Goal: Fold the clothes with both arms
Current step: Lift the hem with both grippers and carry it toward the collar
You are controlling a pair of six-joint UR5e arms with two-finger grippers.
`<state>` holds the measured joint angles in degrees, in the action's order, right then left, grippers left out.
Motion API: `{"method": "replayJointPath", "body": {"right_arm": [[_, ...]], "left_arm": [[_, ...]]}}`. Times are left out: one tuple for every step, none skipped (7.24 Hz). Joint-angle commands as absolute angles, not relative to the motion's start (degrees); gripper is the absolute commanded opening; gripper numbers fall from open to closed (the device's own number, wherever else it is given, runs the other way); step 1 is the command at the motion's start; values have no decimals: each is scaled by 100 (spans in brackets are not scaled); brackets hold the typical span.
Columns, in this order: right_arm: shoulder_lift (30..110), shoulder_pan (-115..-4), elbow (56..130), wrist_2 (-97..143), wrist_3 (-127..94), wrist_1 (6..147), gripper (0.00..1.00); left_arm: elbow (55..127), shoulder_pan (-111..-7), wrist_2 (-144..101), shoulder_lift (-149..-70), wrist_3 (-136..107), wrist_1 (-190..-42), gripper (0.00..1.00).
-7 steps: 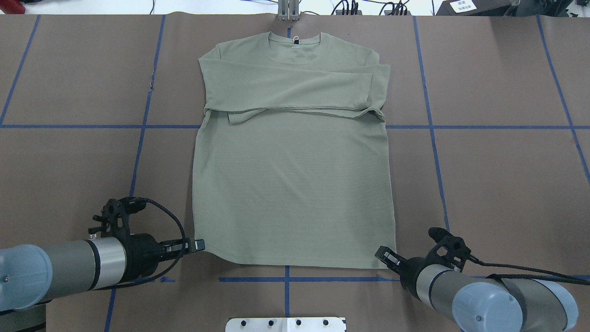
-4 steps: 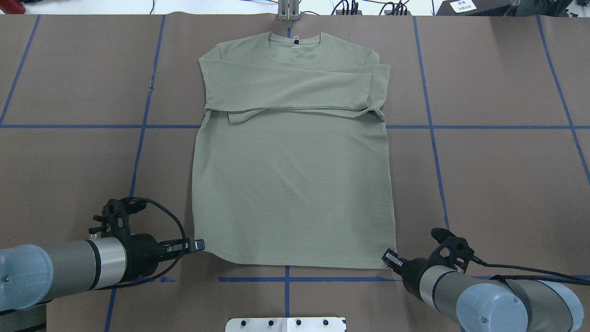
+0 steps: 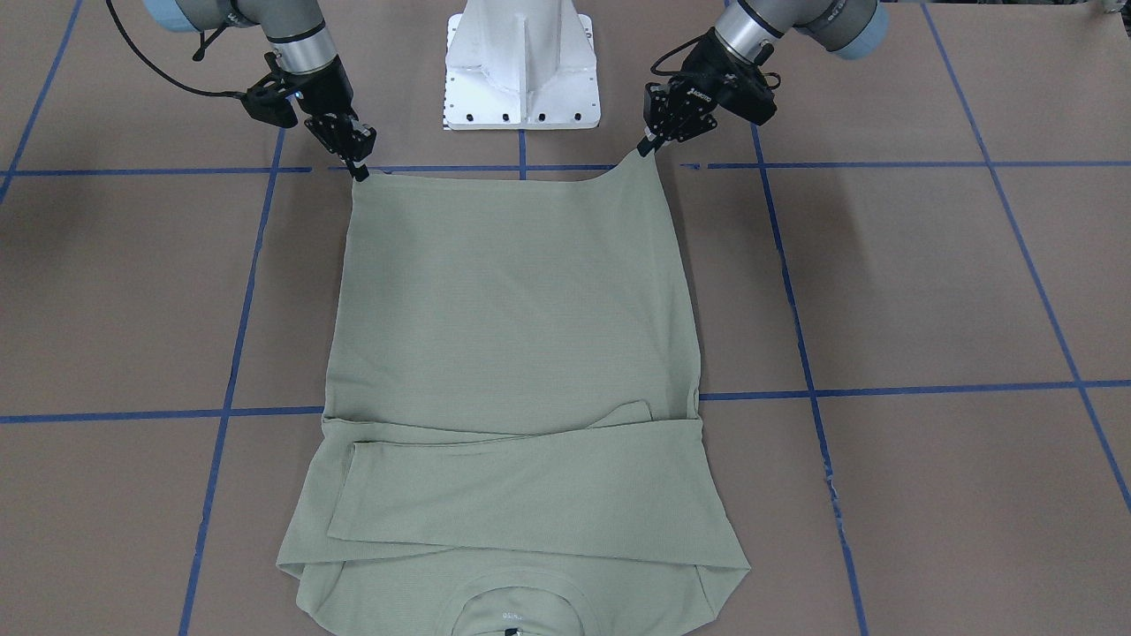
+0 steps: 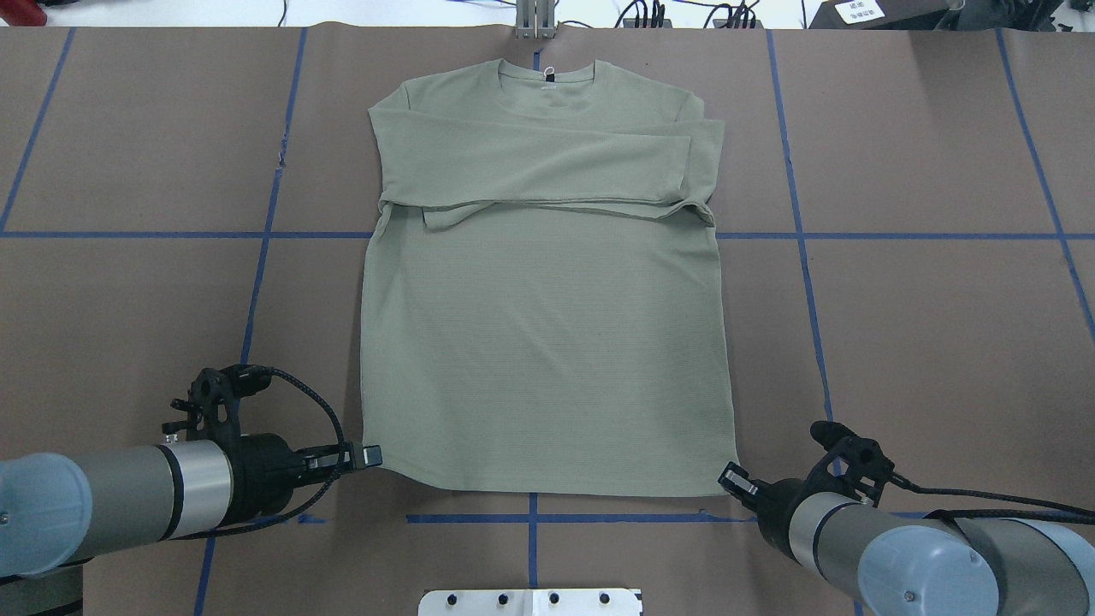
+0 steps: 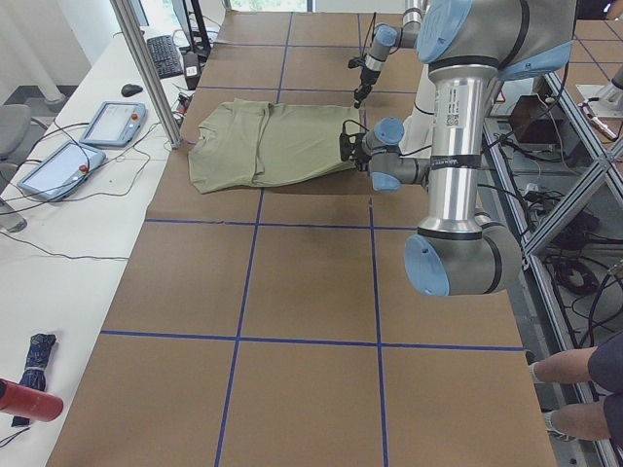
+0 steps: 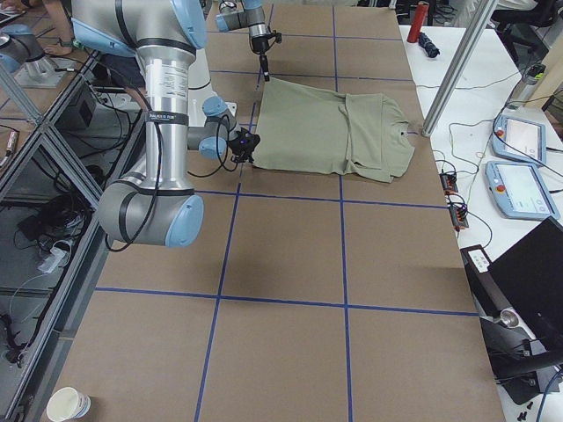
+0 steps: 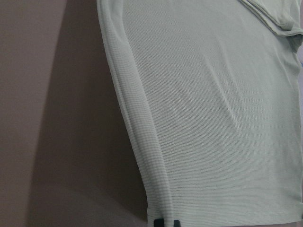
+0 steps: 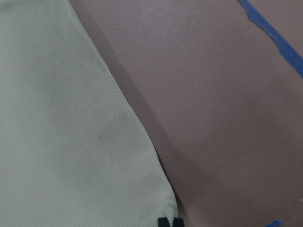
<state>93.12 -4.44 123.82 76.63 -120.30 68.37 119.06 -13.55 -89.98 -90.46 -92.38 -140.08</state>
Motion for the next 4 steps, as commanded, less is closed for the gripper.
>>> {"method": "replayJointPath", "body": {"right_arm": [[9317, -474, 13826, 8022, -11472, 8412, 0], [9255, -857, 14574, 8773, -11226, 9325, 0], [8759, -1514, 14964, 9711, -10632, 10091, 0], [8006, -2234, 14942, 10399, -9956, 10899, 0]], "left_arm": [[12886, -1476, -9786, -8834, -9237, -13304, 0], [13929, -1485, -10330, -8920, -9229, -12045, 0], [14635, -1990, -11215, -9043, -9159, -10875, 0], [14486, -2743, -11946, -9714, -8845, -10411, 0]]}}
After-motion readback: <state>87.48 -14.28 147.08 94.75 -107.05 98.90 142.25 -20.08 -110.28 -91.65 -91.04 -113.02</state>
